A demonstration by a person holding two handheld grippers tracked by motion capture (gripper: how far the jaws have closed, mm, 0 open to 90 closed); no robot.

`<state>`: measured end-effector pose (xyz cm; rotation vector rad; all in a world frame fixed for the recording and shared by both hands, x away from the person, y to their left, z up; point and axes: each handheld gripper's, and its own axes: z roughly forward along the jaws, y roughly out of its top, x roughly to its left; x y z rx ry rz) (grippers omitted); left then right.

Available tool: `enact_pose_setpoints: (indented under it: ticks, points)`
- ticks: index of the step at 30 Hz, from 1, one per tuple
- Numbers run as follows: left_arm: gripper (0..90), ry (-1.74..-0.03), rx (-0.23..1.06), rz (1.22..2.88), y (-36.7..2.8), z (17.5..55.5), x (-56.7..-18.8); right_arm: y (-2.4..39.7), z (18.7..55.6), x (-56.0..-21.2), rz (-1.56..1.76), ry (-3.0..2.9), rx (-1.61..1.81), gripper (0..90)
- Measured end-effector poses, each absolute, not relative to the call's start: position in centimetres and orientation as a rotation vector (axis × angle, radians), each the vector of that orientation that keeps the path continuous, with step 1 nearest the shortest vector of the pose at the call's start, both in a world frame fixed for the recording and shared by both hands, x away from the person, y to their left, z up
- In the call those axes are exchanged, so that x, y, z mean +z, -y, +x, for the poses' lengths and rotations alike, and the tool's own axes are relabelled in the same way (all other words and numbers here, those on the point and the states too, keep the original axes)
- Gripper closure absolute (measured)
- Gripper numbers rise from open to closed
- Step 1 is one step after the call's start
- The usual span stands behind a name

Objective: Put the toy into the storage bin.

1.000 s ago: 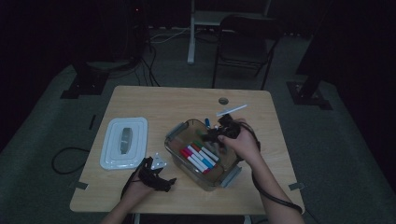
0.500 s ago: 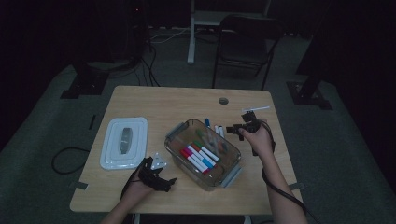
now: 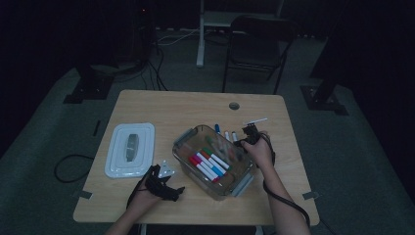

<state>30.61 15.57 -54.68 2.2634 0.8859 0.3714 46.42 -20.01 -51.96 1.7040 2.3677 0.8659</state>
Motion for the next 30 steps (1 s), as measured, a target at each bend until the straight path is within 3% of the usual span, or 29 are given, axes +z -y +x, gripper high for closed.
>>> enact_pose_setpoints:
  ticks: [8, 16, 23, 30]
  points:
    - [0.5, -0.886, 0.371, 2.264, -15.6, 30.6, -54.7, 22.2, 45.8, -49.8, 1.779, -2.287, 0.969, 76.6]
    - [0.5, -0.886, 0.371, 2.263, -15.6, 30.6, -54.7, 23.2, 43.7, -43.6, 1.693, -2.287, 1.171, 76.6]
    - [0.5, -0.887, 0.371, 2.26, -15.6, 30.6, -54.7, 21.1, 41.4, -39.5, 1.527, -2.388, 1.328, 76.6]
    - [0.5, -0.887, 0.37, 2.26, -15.6, 30.6, -54.7, 16.8, 40.0, -38.9, 1.377, -2.545, 1.329, 76.6]
